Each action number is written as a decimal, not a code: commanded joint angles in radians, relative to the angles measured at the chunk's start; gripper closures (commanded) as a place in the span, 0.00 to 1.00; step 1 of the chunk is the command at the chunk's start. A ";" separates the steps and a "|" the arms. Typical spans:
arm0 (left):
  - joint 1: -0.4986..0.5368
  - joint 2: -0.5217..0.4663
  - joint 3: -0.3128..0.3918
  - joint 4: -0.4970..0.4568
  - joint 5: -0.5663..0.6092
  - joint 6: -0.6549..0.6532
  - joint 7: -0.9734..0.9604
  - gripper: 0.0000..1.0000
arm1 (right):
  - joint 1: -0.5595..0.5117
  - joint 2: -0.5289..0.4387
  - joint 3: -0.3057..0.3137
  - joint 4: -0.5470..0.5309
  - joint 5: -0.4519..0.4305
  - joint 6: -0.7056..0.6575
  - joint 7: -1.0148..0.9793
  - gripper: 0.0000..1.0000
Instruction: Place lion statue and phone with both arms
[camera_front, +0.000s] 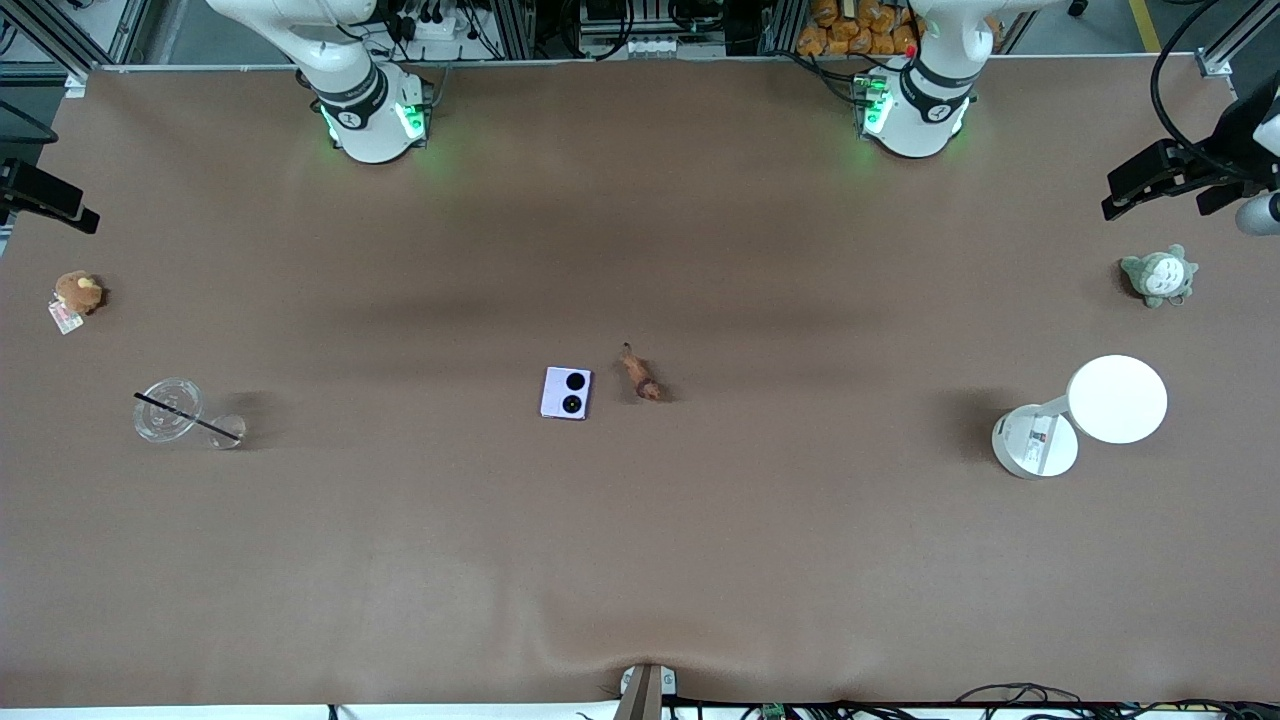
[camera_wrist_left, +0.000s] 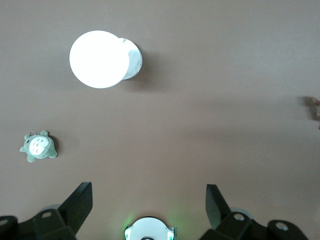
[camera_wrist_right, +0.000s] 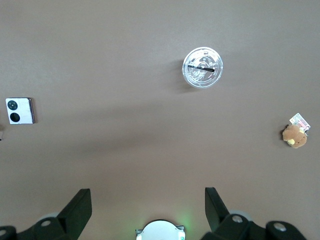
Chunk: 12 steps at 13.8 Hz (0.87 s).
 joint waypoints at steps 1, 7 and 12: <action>0.002 0.007 -0.011 0.022 0.019 -0.013 -0.006 0.00 | -0.004 0.000 0.005 0.006 -0.011 -0.009 0.005 0.00; -0.001 0.010 -0.012 0.021 0.021 -0.011 -0.006 0.00 | 0.000 0.000 0.005 0.005 -0.011 -0.020 0.005 0.00; -0.003 0.019 -0.020 0.021 0.021 -0.011 -0.006 0.00 | 0.003 0.006 0.005 -0.005 -0.002 -0.018 0.005 0.00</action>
